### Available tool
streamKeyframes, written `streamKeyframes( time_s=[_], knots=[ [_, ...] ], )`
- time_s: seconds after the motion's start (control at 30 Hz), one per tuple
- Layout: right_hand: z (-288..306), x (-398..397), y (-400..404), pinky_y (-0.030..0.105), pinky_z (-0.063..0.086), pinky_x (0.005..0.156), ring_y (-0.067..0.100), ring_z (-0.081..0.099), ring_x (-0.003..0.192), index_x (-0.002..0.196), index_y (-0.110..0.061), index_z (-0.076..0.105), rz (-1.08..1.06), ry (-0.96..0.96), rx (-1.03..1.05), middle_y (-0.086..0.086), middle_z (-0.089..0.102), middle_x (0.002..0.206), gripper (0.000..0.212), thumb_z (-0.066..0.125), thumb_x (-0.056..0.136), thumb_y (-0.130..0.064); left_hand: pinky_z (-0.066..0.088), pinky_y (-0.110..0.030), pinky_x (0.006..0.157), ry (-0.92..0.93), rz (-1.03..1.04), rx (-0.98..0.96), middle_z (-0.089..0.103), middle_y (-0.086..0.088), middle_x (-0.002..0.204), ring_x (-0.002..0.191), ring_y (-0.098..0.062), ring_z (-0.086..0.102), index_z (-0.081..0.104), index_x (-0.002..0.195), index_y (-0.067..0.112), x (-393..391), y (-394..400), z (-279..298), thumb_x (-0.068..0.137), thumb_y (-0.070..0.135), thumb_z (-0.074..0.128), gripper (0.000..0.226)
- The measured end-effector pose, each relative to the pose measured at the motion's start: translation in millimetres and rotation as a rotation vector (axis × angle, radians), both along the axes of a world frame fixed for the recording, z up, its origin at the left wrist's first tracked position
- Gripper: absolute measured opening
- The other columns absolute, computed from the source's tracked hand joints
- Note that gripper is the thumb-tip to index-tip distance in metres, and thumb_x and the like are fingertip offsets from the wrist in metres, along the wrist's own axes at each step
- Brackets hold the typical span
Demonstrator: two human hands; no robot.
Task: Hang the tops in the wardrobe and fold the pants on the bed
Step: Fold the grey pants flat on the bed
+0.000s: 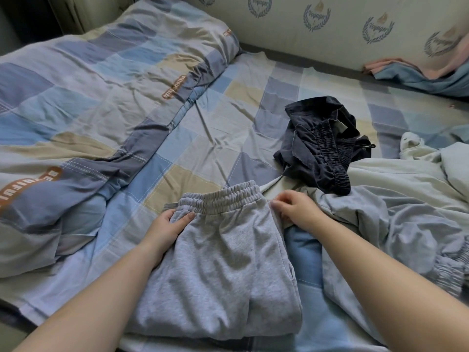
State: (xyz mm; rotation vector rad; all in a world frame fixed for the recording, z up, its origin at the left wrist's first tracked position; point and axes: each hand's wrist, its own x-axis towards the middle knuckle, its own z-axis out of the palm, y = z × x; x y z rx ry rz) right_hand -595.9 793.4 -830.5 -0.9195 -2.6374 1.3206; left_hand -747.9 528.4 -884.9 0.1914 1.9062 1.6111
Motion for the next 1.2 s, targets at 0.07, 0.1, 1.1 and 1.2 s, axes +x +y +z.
streamKeyframes(
  time_s=[0.07, 0.1, 1.1, 1.2],
  knots=[
    [1.7, 5.5, 2.5, 0.014, 0.036, 0.039, -0.001, 0.048, 0.043, 0.081, -0.017, 0.059, -0.197, 0.112, -0.290, -0.002, 0.055, 0.064, 0.013, 0.058, 0.094, -0.019, 0.054, -0.034, 0.083, -0.007, -0.006, -0.005, 0.073, -0.003, 0.098, 0.093, -0.018, 0.068, 0.067, 0.106, 0.015, -0.6, -0.1, -0.2, 0.082, 0.034, 0.072, 0.031],
    [2.0, 8.3, 3.7, 0.014, 0.035, 0.038, -0.001, 0.047, 0.041, 0.082, -0.017, 0.058, -0.228, 0.128, -0.366, -0.001, 0.055, 0.063, 0.014, 0.056, 0.095, -0.016, 0.053, -0.033, 0.082, -0.007, -0.004, -0.007, 0.073, -0.003, 0.098, 0.092, -0.018, 0.068, 0.067, 0.106, 0.015, -1.1, 0.2, -0.4, 0.081, 0.035, 0.073, 0.032],
    [11.4, 52.7, -103.4, 0.029, 0.031, 0.106, 0.013, 0.043, 0.124, 0.129, -0.015, 0.056, -0.076, 0.359, 0.530, 0.000, 0.052, 0.129, 0.038, 0.051, 0.093, -0.024, 0.036, -0.029, 0.100, 1.137, -0.203, -0.251, 0.061, -0.005, 0.119, 0.115, -0.022, 0.054, 0.061, 0.121, 0.010, 42.2, -17.8, 46.6, 0.090, 0.021, 0.047, 0.036],
    [0.2, 30.4, -129.6, 0.048, 0.032, 0.106, 0.023, 0.047, 0.128, 0.123, -0.014, 0.062, 0.211, 0.370, 0.775, 0.005, 0.057, 0.133, 0.044, 0.047, 0.084, -0.027, 0.042, -0.041, 0.103, 1.485, -0.539, -0.260, 0.064, -0.008, 0.123, 0.121, -0.025, 0.056, 0.067, 0.116, 0.006, 63.8, 3.9, 39.8, 0.081, 0.022, 0.045, 0.044]
  ],
)
